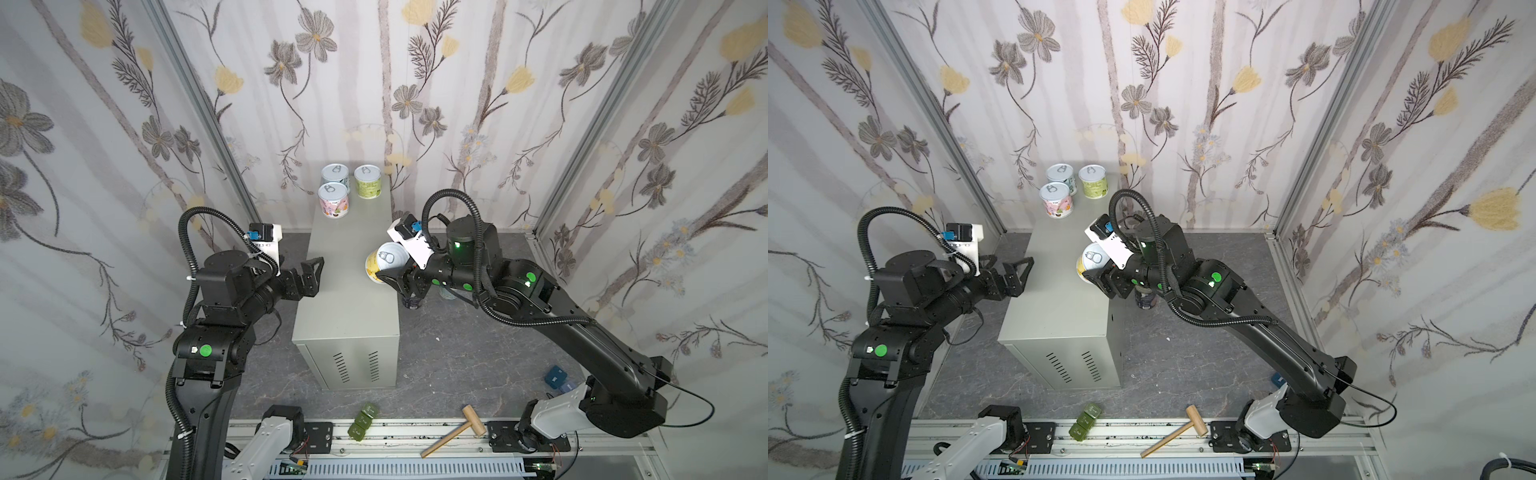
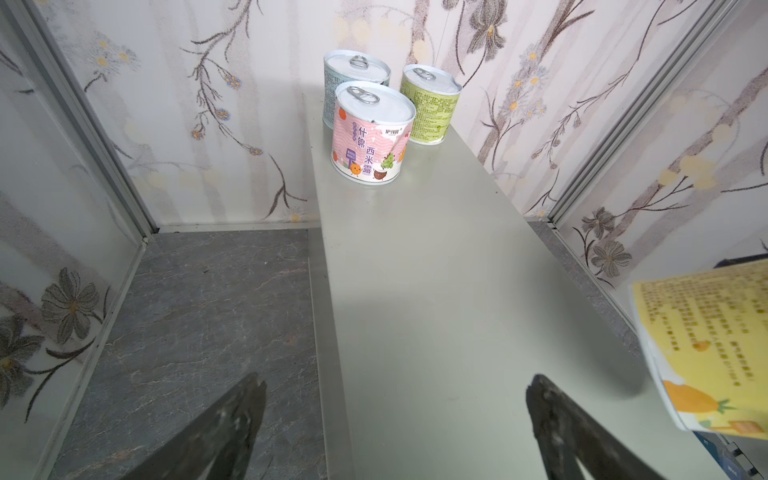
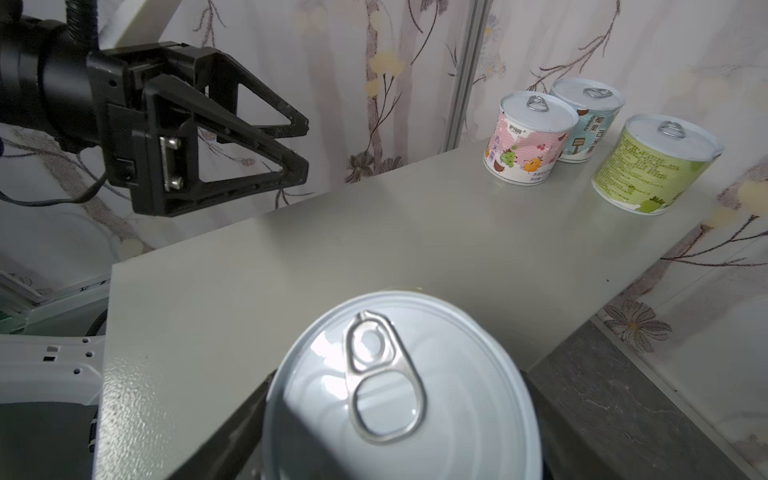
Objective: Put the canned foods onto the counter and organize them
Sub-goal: 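Lift the yellow-labelled can up over the cabinet with the right gripper, then carry the yellow-labelled can with the right gripper toward the pink can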
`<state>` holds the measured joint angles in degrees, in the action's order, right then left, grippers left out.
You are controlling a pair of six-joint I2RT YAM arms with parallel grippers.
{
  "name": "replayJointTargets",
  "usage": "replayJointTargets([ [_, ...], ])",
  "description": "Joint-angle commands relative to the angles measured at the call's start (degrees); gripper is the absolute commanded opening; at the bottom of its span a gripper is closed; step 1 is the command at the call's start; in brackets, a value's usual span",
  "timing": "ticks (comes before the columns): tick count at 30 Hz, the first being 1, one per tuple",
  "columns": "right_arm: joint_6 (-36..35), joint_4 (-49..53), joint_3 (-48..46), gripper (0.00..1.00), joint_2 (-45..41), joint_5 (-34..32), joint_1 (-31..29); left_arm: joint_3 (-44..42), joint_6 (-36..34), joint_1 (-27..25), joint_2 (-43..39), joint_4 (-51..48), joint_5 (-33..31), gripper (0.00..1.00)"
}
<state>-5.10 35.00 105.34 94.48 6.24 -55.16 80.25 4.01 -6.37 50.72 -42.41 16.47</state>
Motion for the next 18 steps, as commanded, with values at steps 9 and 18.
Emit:
replayJointTargets([
  [9, -1.5, 3.3, 10.5, 0.77, 9.6, -3.9, -2.1, -0.5, -0.3, 0.0, 0.0, 1.2, -0.6, 1.0],
  [18, -0.6, 2.1, 14.8, 0.79, 13.8, -5.7, -2.2, -0.2, -0.8, 0.0, -0.3, 1.0, -1.3, 1.0],
])
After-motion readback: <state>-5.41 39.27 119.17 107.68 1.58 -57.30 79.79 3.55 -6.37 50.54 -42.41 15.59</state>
